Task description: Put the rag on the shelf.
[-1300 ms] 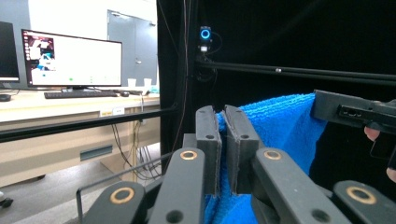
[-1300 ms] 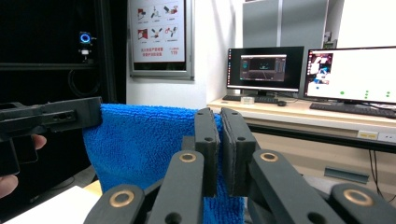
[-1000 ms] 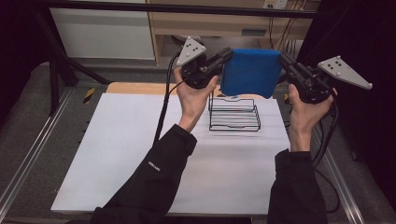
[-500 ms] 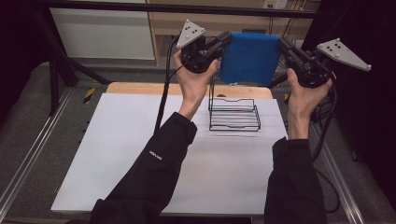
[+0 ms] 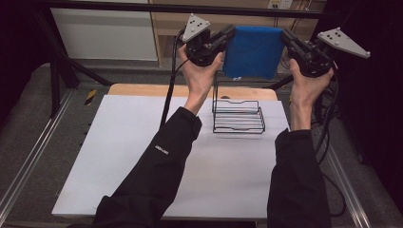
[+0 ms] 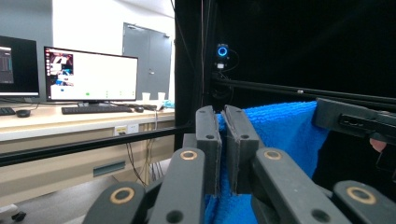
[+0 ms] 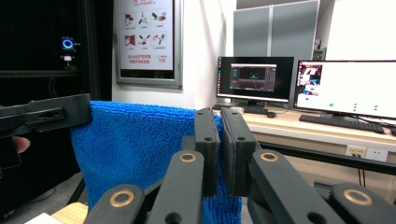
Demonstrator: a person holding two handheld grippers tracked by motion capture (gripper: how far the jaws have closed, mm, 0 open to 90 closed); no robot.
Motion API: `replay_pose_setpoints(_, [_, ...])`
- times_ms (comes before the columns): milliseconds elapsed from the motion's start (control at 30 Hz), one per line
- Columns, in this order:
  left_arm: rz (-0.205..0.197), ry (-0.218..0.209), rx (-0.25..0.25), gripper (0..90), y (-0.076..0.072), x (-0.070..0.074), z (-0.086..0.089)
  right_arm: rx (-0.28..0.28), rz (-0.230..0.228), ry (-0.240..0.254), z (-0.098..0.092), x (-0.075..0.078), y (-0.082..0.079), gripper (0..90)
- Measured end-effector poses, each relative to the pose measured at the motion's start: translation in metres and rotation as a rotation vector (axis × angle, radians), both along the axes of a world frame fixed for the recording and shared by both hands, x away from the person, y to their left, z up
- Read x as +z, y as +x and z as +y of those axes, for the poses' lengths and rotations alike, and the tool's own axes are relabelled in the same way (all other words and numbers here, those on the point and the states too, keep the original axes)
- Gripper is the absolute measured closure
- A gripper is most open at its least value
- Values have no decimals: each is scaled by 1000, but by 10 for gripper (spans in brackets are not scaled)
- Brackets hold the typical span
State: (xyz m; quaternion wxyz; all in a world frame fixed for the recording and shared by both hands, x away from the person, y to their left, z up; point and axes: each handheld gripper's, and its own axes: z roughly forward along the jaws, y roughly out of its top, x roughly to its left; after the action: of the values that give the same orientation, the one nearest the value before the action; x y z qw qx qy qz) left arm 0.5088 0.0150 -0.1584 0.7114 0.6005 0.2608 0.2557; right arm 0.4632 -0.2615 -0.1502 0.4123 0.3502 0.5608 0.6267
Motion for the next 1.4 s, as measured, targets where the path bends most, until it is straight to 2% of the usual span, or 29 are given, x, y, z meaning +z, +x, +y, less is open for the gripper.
replay_pose_setpoints(267, [2,14,12,850,10,-7,-2,0,27,-10,-2,-5,15,864])
replay_pose_setpoints(500, [16,26,6,849,15,-17,-3,1,45,-20,-4,-14,20,864])
replay_pose_setpoints(833, [26,57,-7,849,14,-32,-4,8,75,-46,-7,-29,20,864])
replay_pose_setpoints(1100, [51,78,-28,849,11,-48,-3,18,109,-59,-11,-46,18,864])
replay_pose_setpoints(1400, [71,103,-43,849,8,-63,-2,23,135,-86,-11,-53,13,863])
